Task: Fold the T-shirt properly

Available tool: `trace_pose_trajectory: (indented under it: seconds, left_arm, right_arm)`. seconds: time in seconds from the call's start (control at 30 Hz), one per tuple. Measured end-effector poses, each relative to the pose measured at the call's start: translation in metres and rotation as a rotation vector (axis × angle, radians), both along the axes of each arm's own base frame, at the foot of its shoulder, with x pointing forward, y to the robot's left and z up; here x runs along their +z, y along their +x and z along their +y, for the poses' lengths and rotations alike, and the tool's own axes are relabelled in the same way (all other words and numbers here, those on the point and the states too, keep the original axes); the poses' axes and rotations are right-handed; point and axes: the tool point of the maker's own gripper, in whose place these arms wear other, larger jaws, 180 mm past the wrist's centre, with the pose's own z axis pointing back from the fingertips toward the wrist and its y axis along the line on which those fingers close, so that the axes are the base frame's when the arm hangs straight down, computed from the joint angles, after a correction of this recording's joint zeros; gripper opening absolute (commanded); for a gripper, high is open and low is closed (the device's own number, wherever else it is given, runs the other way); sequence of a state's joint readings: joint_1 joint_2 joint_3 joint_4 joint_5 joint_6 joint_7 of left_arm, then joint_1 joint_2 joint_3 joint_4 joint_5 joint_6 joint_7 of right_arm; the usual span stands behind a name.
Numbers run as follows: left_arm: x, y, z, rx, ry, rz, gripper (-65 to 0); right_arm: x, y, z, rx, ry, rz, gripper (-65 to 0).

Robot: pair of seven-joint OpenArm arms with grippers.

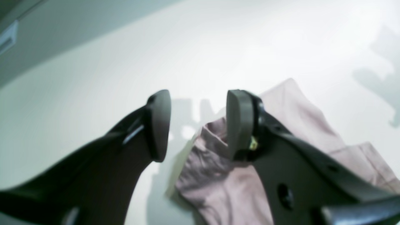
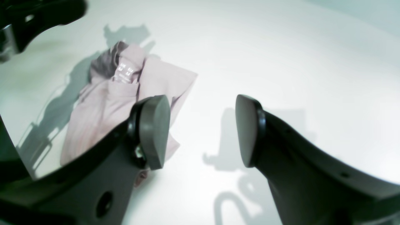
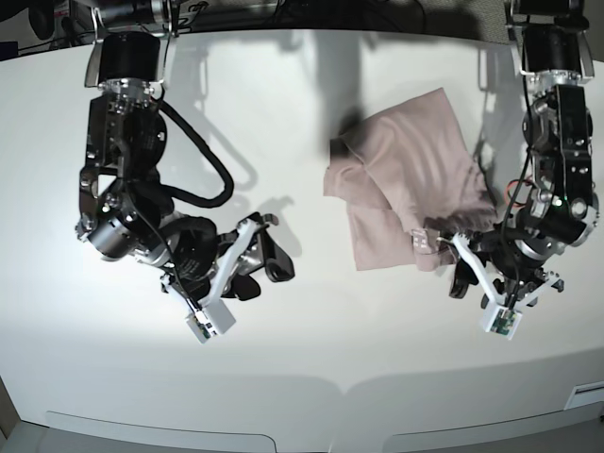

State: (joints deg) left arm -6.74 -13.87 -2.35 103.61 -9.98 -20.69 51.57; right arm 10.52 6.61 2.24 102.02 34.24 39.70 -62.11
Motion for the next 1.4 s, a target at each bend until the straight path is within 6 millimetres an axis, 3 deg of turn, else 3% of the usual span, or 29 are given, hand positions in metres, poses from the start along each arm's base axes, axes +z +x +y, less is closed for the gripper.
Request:
trace_pose_trajectory:
  seconds: [0.13, 0.3, 0.47, 0.87, 1.17, 1.4]
  left_arm:
    - [0.003, -0.018, 0.021, 0.079, 0.011, -0.006, -36.9]
    - [-0.004, -0.060, 0.056, 0.178, 0.028, 0.030, -36.9]
    - [-0.007, -0.104, 0.085, 0.258, 0.008, 0.067, -36.9]
    - [-0.035, -0.196, 0.120, 0.326, 0.080, 0.269, -36.9]
    - [-0.052, -0.273, 0.118, 0.326, 0.058, 0.460, -36.9]
    - [-0.066, -0.358, 0.119, 0.320, 0.100, 0.701, -37.0]
  right_arm:
    - [-0.015, -0.012, -0.022, -0.006, -0.072, 0.035, -30.9]
    - [-0.036, -0.048, -0.047, -0.011, -0.161, 0.087, -30.9]
    - [-0.022, -0.077, -0.065, -0.069, -0.143, 0.060, -30.9]
    - [-0.009, -0.175, -0.112, -0.181, -0.154, 0.202, -30.9]
    - [-0.021, -0.252, -0.133, -0.234, -0.203, 0.405, -30.9]
    - [-0.033, -0.317, -0.134, -0.216, -0.225, 0.613, -30.9]
